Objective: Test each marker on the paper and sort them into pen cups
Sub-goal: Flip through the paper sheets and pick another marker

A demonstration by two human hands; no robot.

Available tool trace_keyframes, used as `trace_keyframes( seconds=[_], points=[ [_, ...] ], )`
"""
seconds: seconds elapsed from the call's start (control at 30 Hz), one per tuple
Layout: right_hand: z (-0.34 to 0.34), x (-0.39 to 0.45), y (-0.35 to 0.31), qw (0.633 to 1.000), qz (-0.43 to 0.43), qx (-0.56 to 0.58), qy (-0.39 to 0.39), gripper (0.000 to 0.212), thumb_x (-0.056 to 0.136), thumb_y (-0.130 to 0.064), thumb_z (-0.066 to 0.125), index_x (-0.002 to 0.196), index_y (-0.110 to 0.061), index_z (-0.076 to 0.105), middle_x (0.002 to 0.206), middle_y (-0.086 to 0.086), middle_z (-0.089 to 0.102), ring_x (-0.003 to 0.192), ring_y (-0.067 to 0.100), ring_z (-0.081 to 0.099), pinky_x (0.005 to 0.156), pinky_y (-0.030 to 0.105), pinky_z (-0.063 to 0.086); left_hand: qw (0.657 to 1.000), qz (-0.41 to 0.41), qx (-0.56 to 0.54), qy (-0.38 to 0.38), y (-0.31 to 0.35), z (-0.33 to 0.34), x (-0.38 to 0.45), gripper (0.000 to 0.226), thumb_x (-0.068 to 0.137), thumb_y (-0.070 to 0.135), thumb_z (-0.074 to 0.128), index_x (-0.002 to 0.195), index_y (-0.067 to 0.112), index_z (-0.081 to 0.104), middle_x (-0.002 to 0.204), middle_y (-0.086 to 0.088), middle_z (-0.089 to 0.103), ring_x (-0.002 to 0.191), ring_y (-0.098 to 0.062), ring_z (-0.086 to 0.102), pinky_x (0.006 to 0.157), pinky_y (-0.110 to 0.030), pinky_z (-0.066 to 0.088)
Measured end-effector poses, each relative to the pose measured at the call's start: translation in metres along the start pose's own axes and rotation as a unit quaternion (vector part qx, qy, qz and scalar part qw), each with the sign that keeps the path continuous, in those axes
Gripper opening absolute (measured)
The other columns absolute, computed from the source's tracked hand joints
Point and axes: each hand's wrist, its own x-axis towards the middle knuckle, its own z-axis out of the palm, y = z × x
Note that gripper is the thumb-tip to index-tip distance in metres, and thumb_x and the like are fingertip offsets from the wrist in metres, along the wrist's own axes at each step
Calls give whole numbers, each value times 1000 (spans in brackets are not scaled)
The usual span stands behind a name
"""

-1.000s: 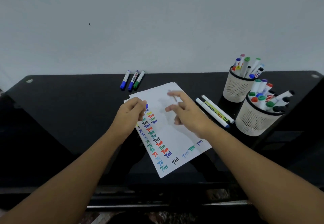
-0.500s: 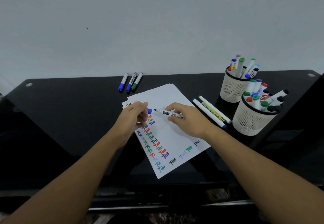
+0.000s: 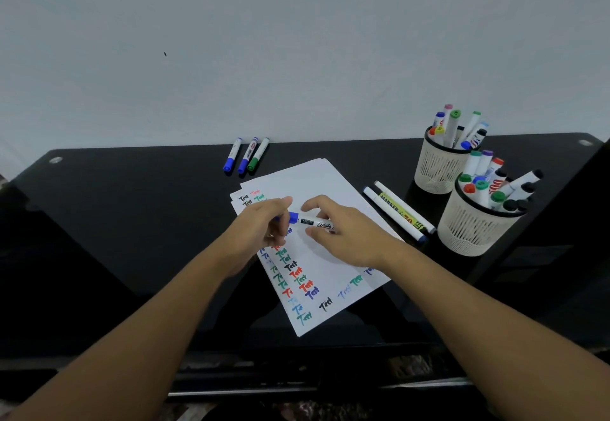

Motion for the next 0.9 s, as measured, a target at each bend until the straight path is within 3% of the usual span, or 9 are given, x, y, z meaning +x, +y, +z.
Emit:
trace_keyframes(
  seconds=[0.17,0.3,0.47,0.57,0.63,0.7,0.77,0.83,0.9],
  points=[
    [-5,2,-4,995,-55,-84,-5,49,110,-34,43,155,-38,24,110,-1,69,96,15,56,86,30,37,999,-3,-4,-38,9,-3,-4,47,105,35,45,68,8,59,77,-10,56,76,-26,51,82,-37,51],
    [-10,-3,-4,996,-57,-62,10,52,109,-30,45,154,-41,23,128,1,65,96,7,54,89,32,48,998,-1,15,-57,17,-2,-6,45,104,28,44,69,4,61,88,-14,66,90,-26,63,94,-40,57],
    [-8,-10,-1,997,-67,-21,31,56,108,-28,45,154,-48,20,104,-3,64,74,11,59,77,42,54,992,-16,72,-98,33,-3,-8,45,102,27,47,66,3,59,103,-14,75,102,-33,71,99,-42,55],
    [-7,-11,1,997,-63,6,50,65,108,-26,43,154,-59,12,95,2,64,78,20,63,80,48,55,988,-38,94,-116,39,-8,-8,47,101,31,51,64,2,57,102,-15,76,99,-31,72,100,-44,55],
    [-7,-11,3,995,-57,30,69,69,107,-23,41,154,-64,12,90,3,62,81,17,65,80,40,55,984,-22,159,-75,34,-10,-5,48,100,39,55,69,4,60,97,-9,76,97,-26,71,100,-44,54],
    [-10,-11,4,992,-42,63,102,68,105,-18,40,154,-62,21,83,-2,58,72,6,57,69,23,46,959,27,282,-13,20,-10,0,42,97,52,58,83,14,64,99,1,72,99,-20,67,95,-40,54],
    [-10,-9,4,987,-25,94,130,62,103,-17,41,149,-58,34,71,-7,54,60,3,48,60,15,38,923,63,379,6,1,-11,4,36,89,66,61,107,34,63,122,9,63,118,-13,56,97,-36,49],
    [-9,-9,4,983,-17,104,147,53,102,-17,43,140,-54,41,59,-7,49,51,7,43,52,17,36,901,61,429,-8,-18,-12,5,62,85,73,60,139,42,49,151,10,43,142,-14,34,114,-42,36],
    [-8,-9,2,984,-20,94,147,46,100,-18,45,133,-50,43,53,-7,45,48,9,40,48,19,34,882,61,467,1,-34,-12,4,82,84,78,55,153,40,33,162,8,28,151,-17,19,123,-46,22]
  ],
)
